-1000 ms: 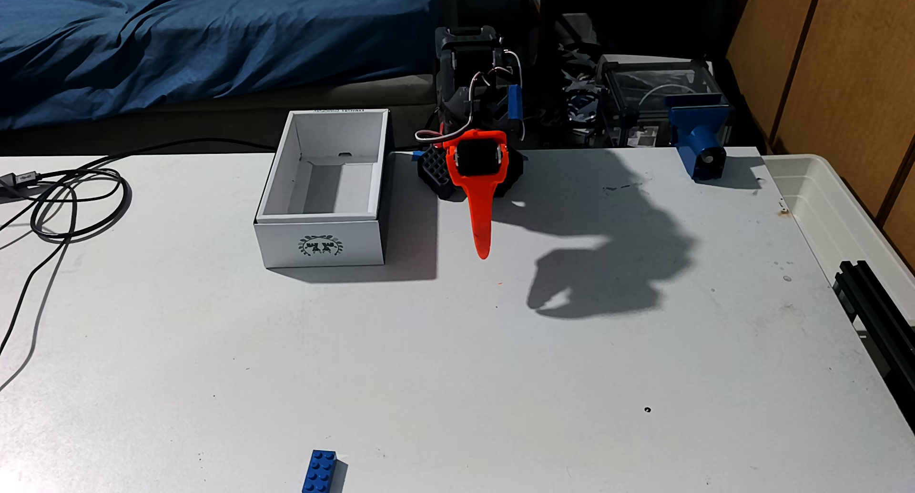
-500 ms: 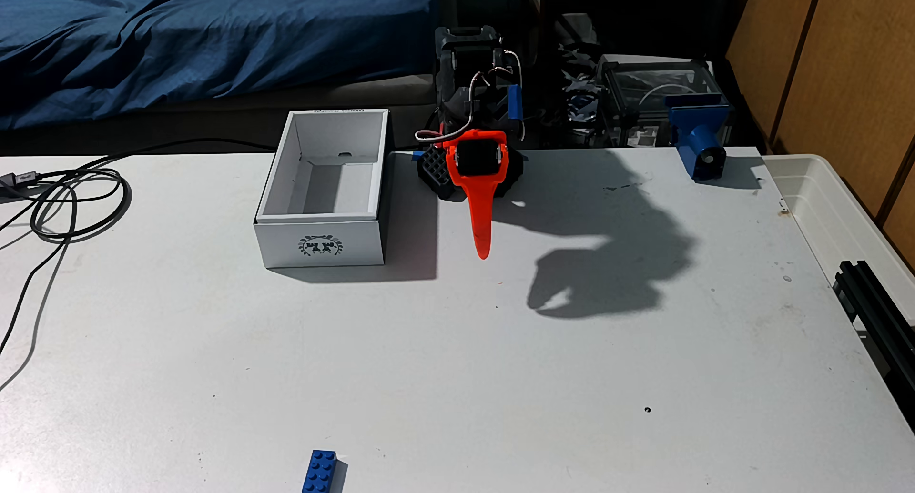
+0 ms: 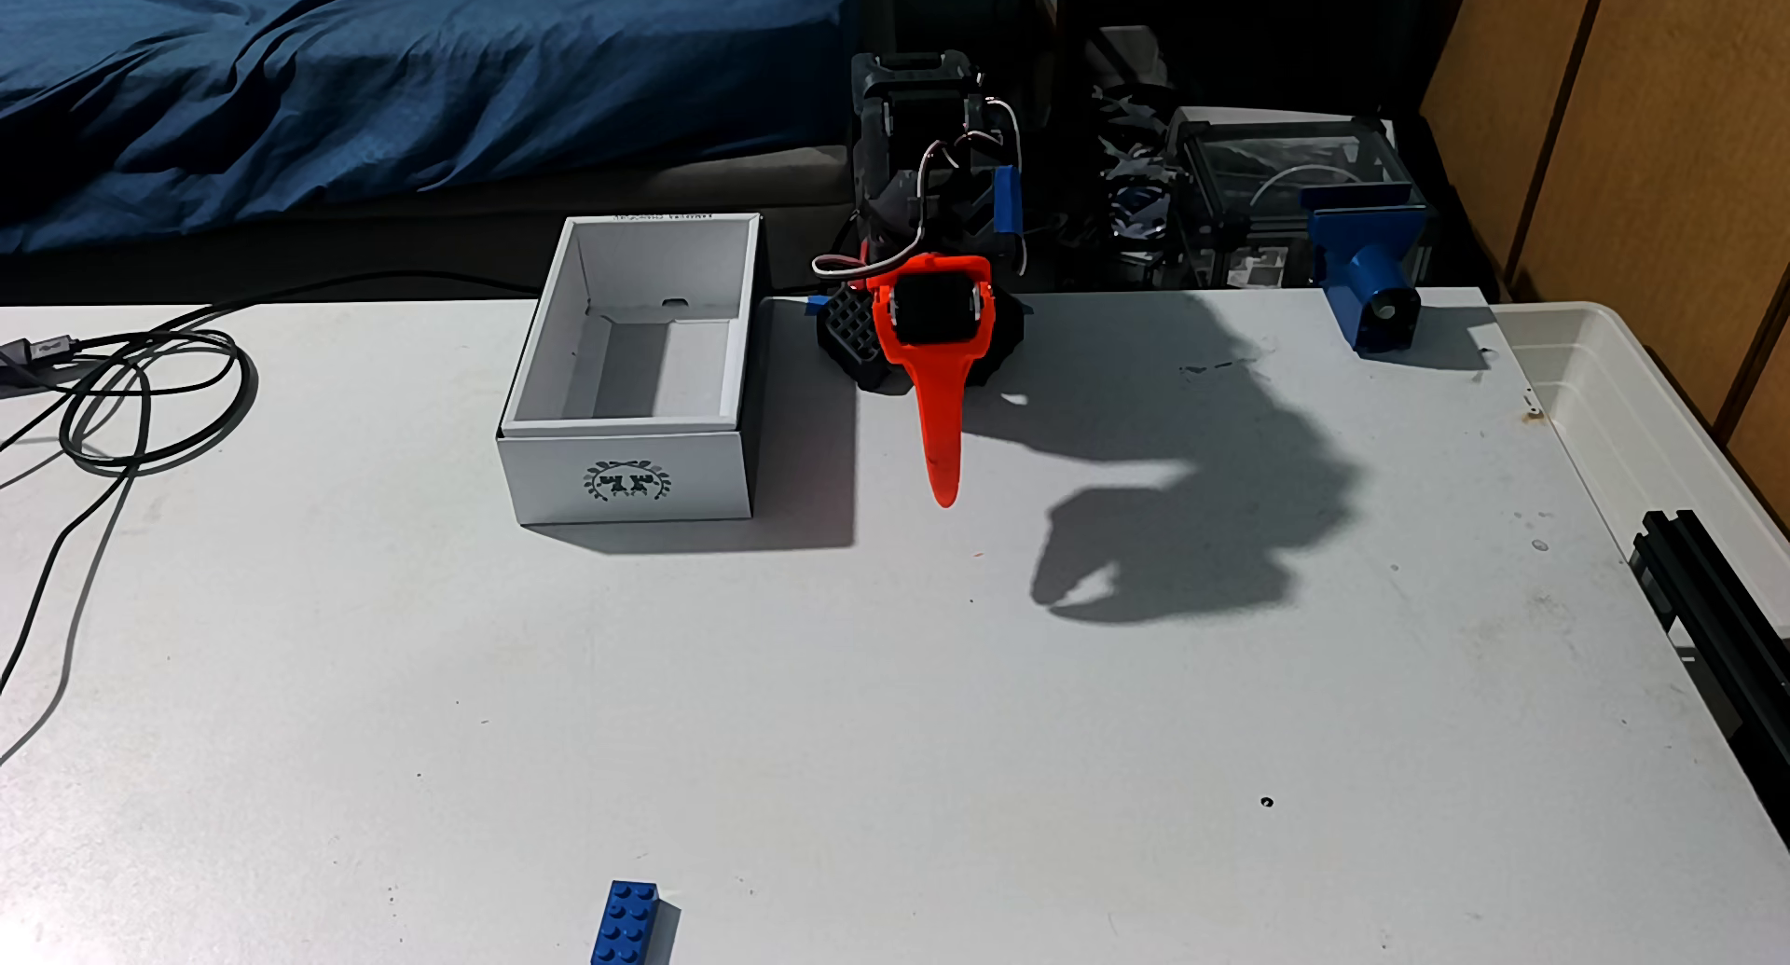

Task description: Grab the blue brick and place in box

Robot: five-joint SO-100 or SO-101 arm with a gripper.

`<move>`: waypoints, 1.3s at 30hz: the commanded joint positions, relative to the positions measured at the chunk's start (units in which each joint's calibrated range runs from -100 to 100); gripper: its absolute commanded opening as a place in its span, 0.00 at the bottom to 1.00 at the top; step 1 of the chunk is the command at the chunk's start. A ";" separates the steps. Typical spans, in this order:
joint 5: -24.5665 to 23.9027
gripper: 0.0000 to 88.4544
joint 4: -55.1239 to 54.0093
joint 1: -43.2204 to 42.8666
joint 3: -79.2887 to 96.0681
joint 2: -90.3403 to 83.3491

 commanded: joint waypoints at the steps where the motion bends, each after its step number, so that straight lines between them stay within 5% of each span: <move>1: -0.34 0.01 -0.72 0.03 -0.26 -0.59; 22: -0.18 0.01 -2.53 4.27 -1.59 -0.59; 39: 0.34 0.01 -1.41 34.95 -25.63 -0.59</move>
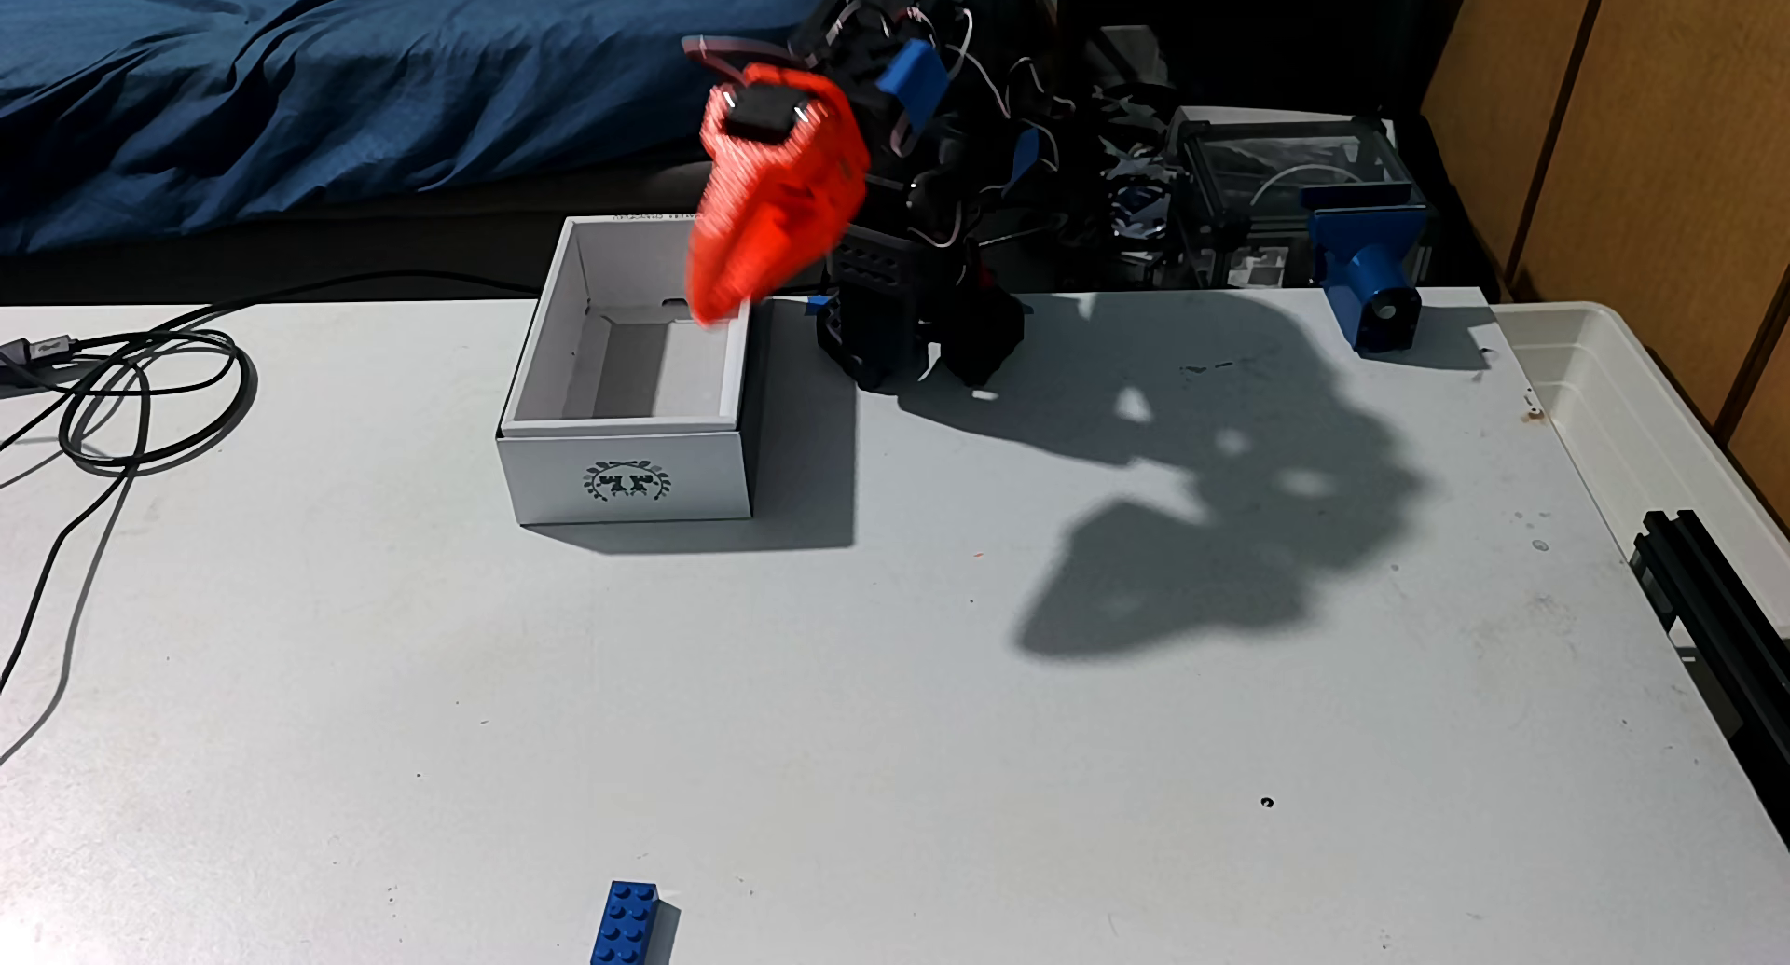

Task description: Grab the blue brick and place in box

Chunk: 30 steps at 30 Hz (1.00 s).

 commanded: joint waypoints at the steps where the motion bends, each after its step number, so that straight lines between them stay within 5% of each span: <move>1: 0.34 0.01 0.17 5.07 -4.53 -0.59; 15: -1.24 0.01 0.09 15.18 -30.62 32.90; 30: -13.60 0.01 0.17 21.19 -54.13 71.29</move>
